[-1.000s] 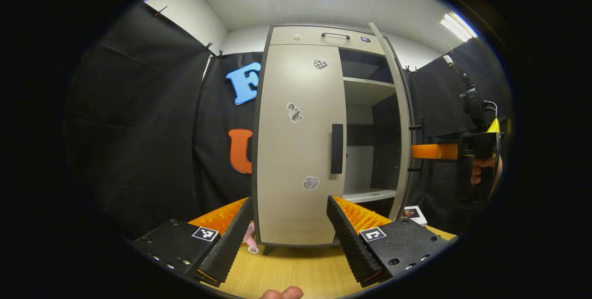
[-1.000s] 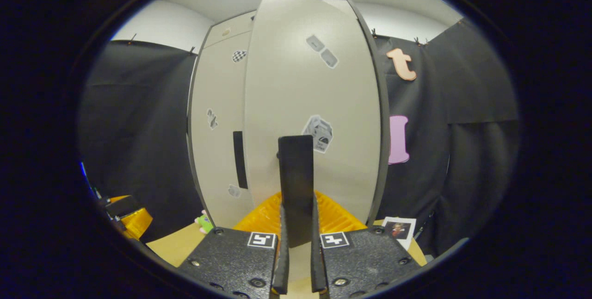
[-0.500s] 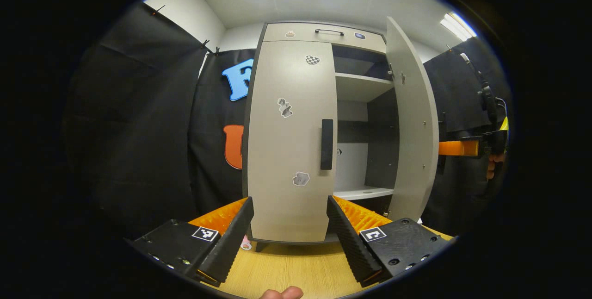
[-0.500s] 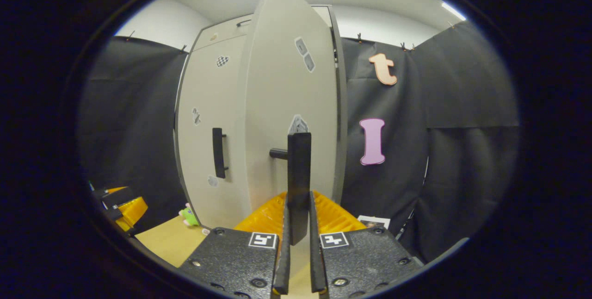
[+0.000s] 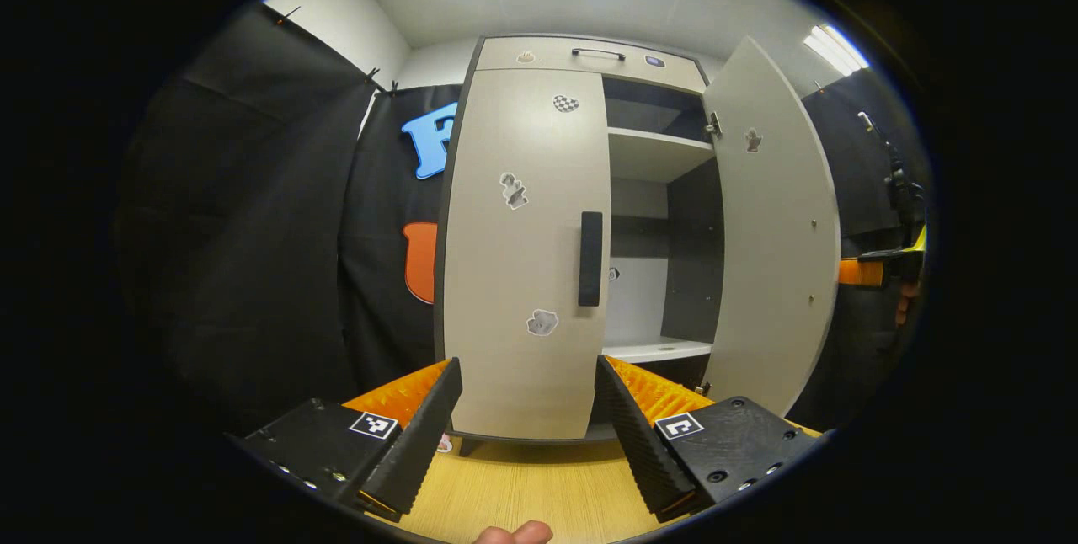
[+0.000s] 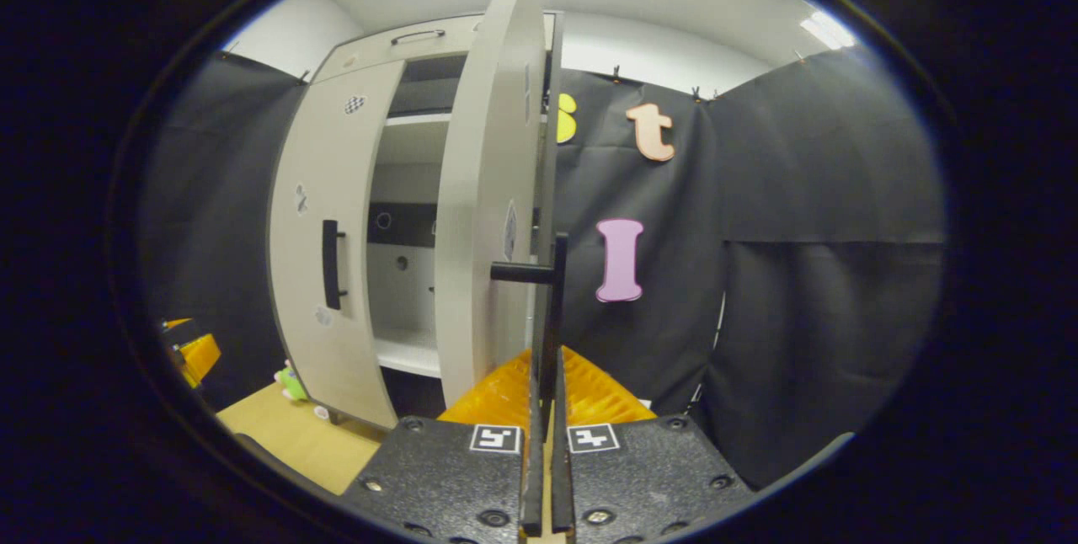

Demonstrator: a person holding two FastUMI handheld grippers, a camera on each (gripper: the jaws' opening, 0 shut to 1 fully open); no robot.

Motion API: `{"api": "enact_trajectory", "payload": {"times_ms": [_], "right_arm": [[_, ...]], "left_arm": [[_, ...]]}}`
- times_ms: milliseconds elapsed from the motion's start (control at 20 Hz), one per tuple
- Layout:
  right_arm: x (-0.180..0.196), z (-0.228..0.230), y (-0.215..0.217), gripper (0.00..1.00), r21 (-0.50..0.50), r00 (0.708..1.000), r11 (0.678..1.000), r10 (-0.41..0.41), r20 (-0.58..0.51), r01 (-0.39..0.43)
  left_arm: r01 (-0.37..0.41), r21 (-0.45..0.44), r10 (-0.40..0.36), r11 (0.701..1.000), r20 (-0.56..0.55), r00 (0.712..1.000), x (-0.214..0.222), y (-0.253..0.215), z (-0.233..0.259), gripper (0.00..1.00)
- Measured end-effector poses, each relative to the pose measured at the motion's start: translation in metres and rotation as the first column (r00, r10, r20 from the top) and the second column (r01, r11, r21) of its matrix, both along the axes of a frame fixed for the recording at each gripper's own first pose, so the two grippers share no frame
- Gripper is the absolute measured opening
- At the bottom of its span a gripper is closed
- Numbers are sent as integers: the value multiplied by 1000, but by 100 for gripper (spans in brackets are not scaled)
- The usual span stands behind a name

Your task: Open the right door of the double-door shoe cabinet with the right hand, and open the left door with the left hand.

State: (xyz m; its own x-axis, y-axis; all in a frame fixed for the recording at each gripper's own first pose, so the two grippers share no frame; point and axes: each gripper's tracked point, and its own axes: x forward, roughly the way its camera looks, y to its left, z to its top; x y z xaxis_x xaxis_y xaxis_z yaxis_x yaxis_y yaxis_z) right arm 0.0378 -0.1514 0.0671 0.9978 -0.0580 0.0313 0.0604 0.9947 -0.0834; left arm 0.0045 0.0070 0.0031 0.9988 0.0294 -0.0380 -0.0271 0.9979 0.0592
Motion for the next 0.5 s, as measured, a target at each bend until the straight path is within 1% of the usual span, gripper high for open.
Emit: {"api": "enact_trajectory", "payload": {"times_ms": [50,100,150,200,300,400,450,500], "right_arm": [[0,-1,-6,4,37,1000,999,18,0,-18],[0,-1,-3,0,88,999,995,50,1,-49],[2,-2,-1,4,121,997,990,78,4,-77],[2,-3,-2,4,116,997,990,83,8,-83],[3,-5,-8,4,81,999,995,52,14,-53],[-13,-2,-6,4,57,1000,998,17,20,-18],[-26,4,-5,4,57,999,998,1,41,-3],[-40,12,5,4,70,997,997,13,75,-19]], "left_arm": [[3,0,-3,1000,-3,1000,0,0,0,95],[4,1,-4,1000,-6,1000,-1,-1,-1,95],[3,3,-3,1000,-8,1000,-2,0,-1,95],[2,4,-2,1000,-7,1000,-2,0,-1,95],[5,0,-5,1000,-6,1000,-1,-1,-1,95],[11,-4,-11,1000,-6,1000,-2,-3,-1,95],[7,-3,-7,1000,-4,1000,-2,-2,-1,95],[-1,-2,1,1000,-1,1000,-1,0,0,95]]}}
